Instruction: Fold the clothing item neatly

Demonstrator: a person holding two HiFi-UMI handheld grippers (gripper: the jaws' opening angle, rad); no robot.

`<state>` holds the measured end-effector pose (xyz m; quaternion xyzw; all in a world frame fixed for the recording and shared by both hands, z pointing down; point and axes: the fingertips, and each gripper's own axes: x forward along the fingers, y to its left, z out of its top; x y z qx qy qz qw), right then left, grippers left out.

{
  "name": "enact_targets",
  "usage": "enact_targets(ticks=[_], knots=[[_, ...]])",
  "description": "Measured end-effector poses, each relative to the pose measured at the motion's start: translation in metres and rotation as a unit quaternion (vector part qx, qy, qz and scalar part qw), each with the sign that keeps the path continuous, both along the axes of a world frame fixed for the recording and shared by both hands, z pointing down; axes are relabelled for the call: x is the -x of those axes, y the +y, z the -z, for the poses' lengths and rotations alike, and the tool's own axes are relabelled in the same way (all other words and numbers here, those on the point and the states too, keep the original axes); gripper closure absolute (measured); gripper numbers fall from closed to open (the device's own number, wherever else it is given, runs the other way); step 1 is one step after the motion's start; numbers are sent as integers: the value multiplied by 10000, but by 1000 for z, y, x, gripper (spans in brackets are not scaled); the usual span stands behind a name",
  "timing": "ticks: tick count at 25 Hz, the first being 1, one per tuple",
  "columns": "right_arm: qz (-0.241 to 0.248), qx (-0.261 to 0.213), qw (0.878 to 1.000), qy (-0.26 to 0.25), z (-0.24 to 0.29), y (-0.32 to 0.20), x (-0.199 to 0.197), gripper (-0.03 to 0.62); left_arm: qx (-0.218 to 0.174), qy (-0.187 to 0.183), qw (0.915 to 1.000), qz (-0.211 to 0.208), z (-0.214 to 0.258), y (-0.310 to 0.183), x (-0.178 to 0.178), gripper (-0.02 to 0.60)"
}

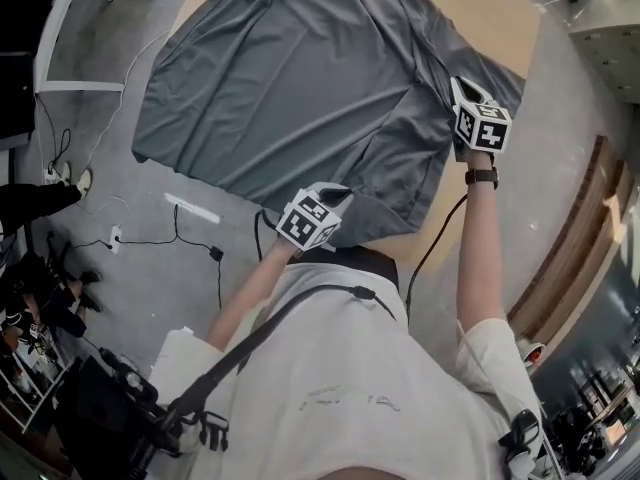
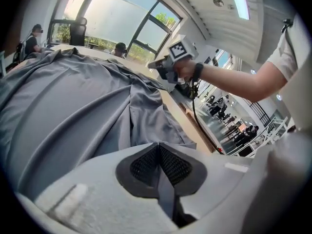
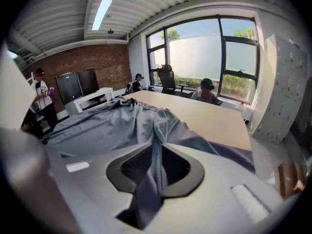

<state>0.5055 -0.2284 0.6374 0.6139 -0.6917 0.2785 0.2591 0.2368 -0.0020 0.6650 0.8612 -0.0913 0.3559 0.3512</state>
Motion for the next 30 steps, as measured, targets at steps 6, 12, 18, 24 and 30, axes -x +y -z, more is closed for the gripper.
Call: enact_targets(ticks=[6,12,18,24,30], knots=[[1123,588,9899,628,-60,-59,-1,510,94,108,9993,352,18,8,18,571],[1155,1138,9807,1094,-91,-80,-5,546,75,103,9962,862,21,0,46,569],[696,876,9937,-65,-58,-86,10,562,260,419,9819,1830,48,-8,94,571],[513,313,9958,-695,8,-114,32,563,153,410,9681,2466,58,4,161,571],[386,-111,9921,-1189,49,-162,62,568,-86,949,9367,3369,59,19,234,571]])
